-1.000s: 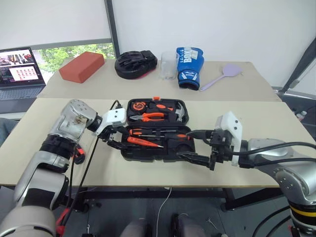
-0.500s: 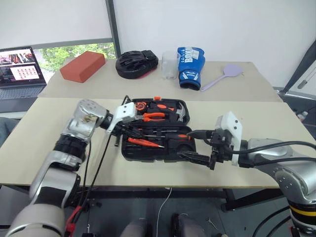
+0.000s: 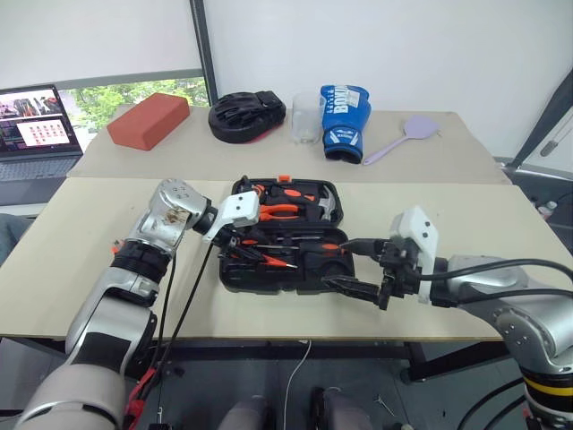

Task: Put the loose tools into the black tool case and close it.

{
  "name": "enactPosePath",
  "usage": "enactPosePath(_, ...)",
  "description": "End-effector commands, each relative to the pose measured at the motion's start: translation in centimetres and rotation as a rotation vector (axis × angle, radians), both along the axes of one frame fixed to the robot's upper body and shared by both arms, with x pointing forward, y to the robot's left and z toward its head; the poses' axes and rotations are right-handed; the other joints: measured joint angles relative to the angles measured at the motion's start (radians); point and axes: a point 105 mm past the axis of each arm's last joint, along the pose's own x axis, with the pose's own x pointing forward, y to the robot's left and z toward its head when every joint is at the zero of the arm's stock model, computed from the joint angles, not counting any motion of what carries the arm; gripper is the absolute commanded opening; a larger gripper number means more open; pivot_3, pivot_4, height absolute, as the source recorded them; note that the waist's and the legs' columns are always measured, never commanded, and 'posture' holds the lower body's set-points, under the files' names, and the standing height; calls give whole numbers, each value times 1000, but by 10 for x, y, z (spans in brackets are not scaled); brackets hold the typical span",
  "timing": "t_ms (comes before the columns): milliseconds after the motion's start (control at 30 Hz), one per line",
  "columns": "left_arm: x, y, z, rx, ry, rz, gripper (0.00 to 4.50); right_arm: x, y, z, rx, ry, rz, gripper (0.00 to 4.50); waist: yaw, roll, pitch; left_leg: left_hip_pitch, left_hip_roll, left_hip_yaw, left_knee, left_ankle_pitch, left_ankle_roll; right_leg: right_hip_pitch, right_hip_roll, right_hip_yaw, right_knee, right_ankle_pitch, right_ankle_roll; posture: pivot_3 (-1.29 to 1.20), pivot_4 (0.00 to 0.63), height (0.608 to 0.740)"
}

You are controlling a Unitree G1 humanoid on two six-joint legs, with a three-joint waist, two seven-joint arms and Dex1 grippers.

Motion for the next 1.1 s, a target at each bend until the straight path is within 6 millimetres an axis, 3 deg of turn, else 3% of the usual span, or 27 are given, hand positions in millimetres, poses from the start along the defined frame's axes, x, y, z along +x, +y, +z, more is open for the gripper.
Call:
enactPosePath(33, 3, 3, 10, 14, -44, -10, 3202, -3, 2, 11, 16, -64, 9, 4500, 0, 0, 0, 0, 0, 0, 0, 0, 0, 0, 0, 0, 0, 0, 0, 0, 150, 740)
enactPosePath(100, 5, 3, 5, 34, -49, -5, 3202, -2, 2, 11, 18, -65, 8, 4500, 0, 0, 0, 0, 0, 0, 0, 0, 0, 0, 0, 0, 0, 0, 0, 0, 150, 740)
enactPosePath(233, 10, 7, -3, 89, -66, 10, 2035, -1, 2, 13, 22, -69, 3, 4500, 0, 0, 0, 0, 0, 0, 0, 0, 0, 0, 0, 0, 0, 0, 0, 0, 150, 740)
enactPosePath(367, 8, 9, -1, 83, -42, 4, 512, 0, 2, 14, 28, -71, -4, 4500, 1, 0, 0, 0, 0, 0, 0, 0, 0, 0, 0, 0, 0, 0, 0, 0, 150, 740)
enactPosePath(400, 8, 9, 1, 72, -34, 10, 454, 0, 1, 14, 28, -70, -7, 4500, 1, 0, 0, 0, 0, 0, 0, 0, 0, 0, 0, 0, 0, 0, 0, 0, 150, 740)
enactPosePath(567, 10, 15, 10, 42, 14, 79, 456, 0, 1, 14, 30, -68, -9, 4500, -1, 0, 0, 0, 0, 0, 0, 0, 0, 0, 0, 0, 0, 0, 0, 0, 150, 740)
enactPosePath(1033, 11, 9, -3, 35, 75, 111, 456, 2, 4, 14, 26, -72, 8, 4500, -1, 0, 0, 0, 0, 0, 0, 0, 1, 0, 0, 0, 0, 0, 0, 0, 150, 740)
enactPosePath(1100, 11, 8, -1, 28, 74, 110, 1456, 2, 4, 14, 25, -71, 8, 4500, -1, 0, 0, 0, 0, 0, 0, 0, 0, 0, 0, 0, 0, 0, 0, 0, 150, 740)
